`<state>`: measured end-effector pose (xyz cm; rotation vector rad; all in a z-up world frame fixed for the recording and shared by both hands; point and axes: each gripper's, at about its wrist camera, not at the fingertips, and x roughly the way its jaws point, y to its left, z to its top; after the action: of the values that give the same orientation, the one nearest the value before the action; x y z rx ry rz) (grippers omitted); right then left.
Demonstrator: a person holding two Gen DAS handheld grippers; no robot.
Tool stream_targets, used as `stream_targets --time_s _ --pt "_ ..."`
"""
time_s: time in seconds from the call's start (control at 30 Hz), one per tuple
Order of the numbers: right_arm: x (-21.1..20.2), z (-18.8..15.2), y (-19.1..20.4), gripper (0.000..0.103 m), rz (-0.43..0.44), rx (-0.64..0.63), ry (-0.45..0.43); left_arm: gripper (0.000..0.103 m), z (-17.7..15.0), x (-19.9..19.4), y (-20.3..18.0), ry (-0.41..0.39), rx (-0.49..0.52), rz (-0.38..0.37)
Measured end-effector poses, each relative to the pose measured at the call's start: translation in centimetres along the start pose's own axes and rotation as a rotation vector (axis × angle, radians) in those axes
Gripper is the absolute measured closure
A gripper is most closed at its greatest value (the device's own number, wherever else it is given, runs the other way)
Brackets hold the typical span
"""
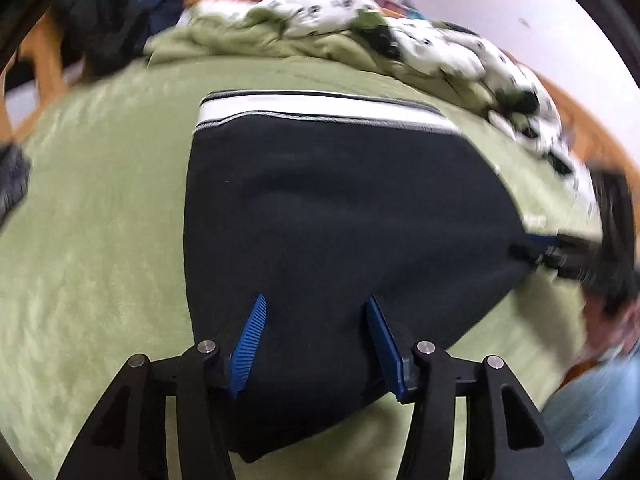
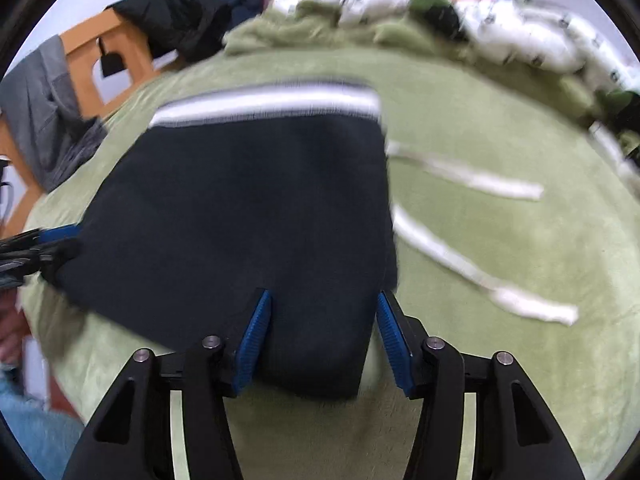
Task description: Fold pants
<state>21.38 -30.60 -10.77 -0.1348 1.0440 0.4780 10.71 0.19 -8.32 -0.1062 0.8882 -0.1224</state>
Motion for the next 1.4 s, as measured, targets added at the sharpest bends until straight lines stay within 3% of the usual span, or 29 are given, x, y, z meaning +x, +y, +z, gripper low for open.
stream_targets --time_s 0.1,0.17,0.27,0.3,0.43,0.5,0.57,0.63,0.7,0.83,1.17,1.27,1.33,1.4 --pt "-1.3 -0.2 -0.7 0.05 0.003 -0.003 -0.034 0.048 -0.4 -1.3 -0.1 -0.007 0.015 -0.023" --pt "-3.1 0.6 -0.6 0.05 -0.042 -0.034 -0.122 0.047 0.4 -1.6 0.6 -0.007 -0.024 -0.063" --pt "-4.3 3.6 -0.2 0.05 -0.001 -0.022 -0.238 0.047 3.3 -0.7 1.6 -0.023 -0.083 -0.097" --pt "-4.1 5.0 0.2 0.05 0.015 -0.023 -0.255 0.047 5.1 0.2 1.7 -0.031 -0.083 -0.074" --pt "-1.8 9.5 2.5 0.05 -0.019 -0.099 -0.316 0.047 10.0 3.1 2.2 -0.058 -0.087 -0.048" --pt "0.5 11.4 3.2 0.05 -0.021 -0.111 -0.32 0.044 11.3 4.9 2.7 -0.053 -0.096 -0.054" --pt "3.0 12.5 3.4 0.05 -0.035 -0.104 -0.273 0.044 11.9 7.4 3.2 -0.014 -0.116 -0.005" --pt "5.8 13.0 3.4 0.05 -0.098 -0.104 -0.234 0.042 11.5 8.8 3.6 0.007 -0.139 0.0" --pt "5.8 12.4 4.0 0.049 -0.141 -0.152 -0.27 0.034 11.3 8.4 3.1 -0.01 -0.109 -0.009" --pt "4.9 11.4 3.9 0.049 -0.159 -0.179 -0.252 0.034 10.6 8.3 2.5 0.045 -0.079 0.032" --pt "-0.4 5.4 2.1 0.049 -0.057 -0.075 -0.092 0.034 4.3 3.1 2.0 0.12 -0.09 -0.006" --pt "-2.8 3.5 2.1 0.049 -0.062 -0.031 -0.053 0.032 2.2 0.8 2.2 0.112 -0.149 -0.069" --pt "-5.0 2.5 2.2 0.049 -0.057 0.008 -0.08 0.031 1.4 -0.9 2.1 0.113 -0.159 -0.072" --pt "-8.0 1.4 2.8 0.047 -0.049 0.055 -0.145 0.031 0.9 -2.5 2.3 0.131 -0.22 -0.133"
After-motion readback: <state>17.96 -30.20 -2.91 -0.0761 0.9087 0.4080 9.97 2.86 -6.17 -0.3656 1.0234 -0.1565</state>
